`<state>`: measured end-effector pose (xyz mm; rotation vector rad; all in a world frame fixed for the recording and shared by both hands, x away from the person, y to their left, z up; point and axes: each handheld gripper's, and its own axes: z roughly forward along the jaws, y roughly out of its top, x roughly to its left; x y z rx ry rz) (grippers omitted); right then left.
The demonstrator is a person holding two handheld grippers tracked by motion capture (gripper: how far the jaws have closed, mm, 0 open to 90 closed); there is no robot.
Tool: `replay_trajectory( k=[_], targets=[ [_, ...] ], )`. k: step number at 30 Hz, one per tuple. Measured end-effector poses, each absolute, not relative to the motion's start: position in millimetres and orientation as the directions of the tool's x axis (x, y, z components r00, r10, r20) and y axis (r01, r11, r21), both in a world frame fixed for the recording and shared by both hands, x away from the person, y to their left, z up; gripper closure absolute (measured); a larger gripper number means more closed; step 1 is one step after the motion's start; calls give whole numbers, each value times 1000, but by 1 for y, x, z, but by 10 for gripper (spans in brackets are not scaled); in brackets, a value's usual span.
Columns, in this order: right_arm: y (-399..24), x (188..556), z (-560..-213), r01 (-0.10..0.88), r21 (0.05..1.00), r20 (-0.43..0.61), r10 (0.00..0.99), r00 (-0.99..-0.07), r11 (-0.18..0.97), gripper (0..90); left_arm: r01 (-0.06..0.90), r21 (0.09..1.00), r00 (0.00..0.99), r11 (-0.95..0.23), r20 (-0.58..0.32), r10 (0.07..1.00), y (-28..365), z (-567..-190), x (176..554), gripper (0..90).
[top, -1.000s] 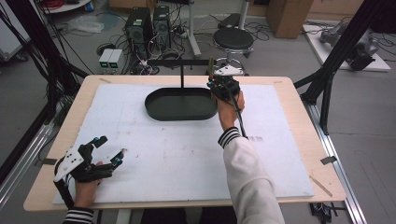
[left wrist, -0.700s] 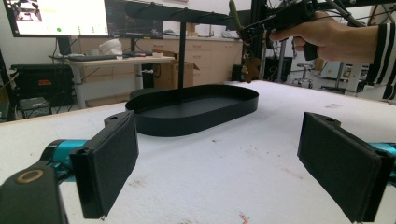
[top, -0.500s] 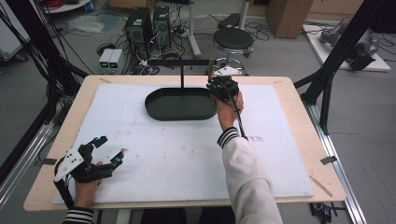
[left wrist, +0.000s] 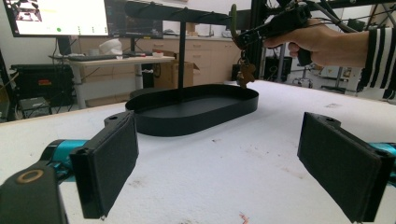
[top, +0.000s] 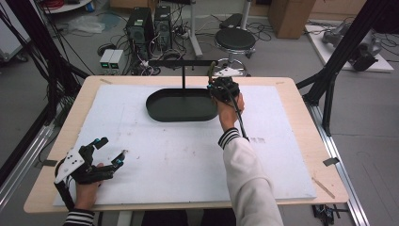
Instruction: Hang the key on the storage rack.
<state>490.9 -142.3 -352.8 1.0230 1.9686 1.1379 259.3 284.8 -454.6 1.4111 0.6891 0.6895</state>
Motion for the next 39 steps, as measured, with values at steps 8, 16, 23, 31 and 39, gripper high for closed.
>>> replay_trajectory(
  k=[8,16,23,31,39],
  targets=[
    [-139,496,-355,322,891,-127,857,-499,319,751,-20,999,630,40,-19,776,285,-455,259,128],
    [-139,497,-356,340,879,-126,850,-511,334,751,-21,999,630,40,-17,776,285,-455,259,129],
    [-136,497,-352,328,883,-135,852,-507,336,751,-21,999,630,40,-18,776,285,-455,259,129],
    [-139,504,-354,355,877,-112,857,-502,323,750,-21,999,631,41,-19,776,285,-455,259,129],
    [-142,508,-357,365,882,-78,855,-512,299,741,-21,999,631,41,-19,775,285,-455,259,129]
  ],
)
